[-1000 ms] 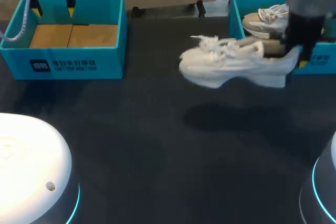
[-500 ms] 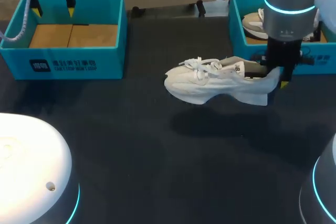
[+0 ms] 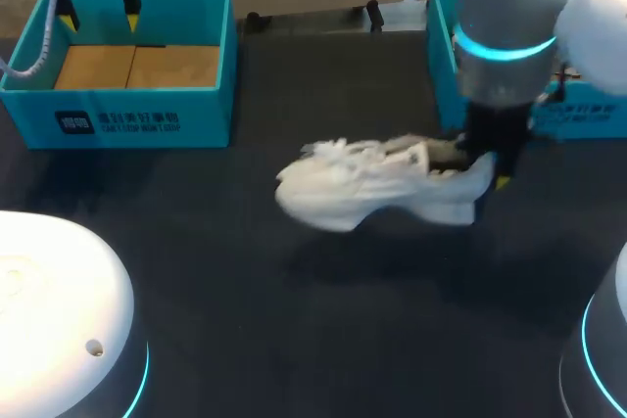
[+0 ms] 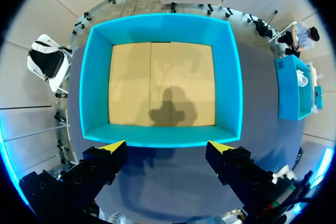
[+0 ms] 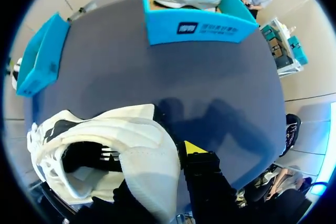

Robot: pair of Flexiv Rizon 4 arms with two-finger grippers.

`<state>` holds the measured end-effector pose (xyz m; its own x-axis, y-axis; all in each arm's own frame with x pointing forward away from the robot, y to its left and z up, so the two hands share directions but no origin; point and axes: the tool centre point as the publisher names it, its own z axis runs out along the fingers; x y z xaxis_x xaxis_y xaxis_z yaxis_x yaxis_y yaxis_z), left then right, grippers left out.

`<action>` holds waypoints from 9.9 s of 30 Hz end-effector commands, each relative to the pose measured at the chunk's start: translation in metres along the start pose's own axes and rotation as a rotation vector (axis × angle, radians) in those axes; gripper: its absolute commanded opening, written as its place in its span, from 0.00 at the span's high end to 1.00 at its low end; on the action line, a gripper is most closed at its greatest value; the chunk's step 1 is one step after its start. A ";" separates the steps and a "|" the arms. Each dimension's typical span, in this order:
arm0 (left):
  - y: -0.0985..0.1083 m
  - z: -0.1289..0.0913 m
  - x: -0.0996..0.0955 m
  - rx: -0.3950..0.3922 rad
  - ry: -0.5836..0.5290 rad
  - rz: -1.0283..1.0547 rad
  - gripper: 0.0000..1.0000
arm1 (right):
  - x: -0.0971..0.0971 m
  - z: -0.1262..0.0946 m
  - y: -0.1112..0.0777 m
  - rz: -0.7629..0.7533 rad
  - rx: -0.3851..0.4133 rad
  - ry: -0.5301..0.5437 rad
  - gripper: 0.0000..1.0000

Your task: Take the shoe out of the shoebox, open the shoe tongue, remove and reinsert the insole, then place the shoe into the shoebox

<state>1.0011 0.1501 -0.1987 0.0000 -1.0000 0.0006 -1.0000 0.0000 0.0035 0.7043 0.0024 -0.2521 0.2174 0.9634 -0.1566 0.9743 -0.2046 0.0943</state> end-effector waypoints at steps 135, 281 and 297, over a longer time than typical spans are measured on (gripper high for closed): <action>0.000 0.000 0.000 0.001 0.000 0.000 0.00 | 0.101 0.015 -0.068 -0.575 0.058 0.547 0.00; 0.000 0.000 0.000 0.001 0.000 0.000 0.00 | 0.180 0.123 -0.086 -1.371 -0.947 1.332 0.00; 0.000 0.000 0.000 0.001 0.000 0.000 0.00 | 0.198 0.124 -0.091 -1.380 -0.934 1.315 0.00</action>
<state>1.0011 0.1501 -0.1987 -0.0001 -1.0000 0.0006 -1.0000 0.0001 0.0034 0.6658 0.1845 -0.4140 -0.9994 -0.0092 0.0322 0.0283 0.2821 0.9590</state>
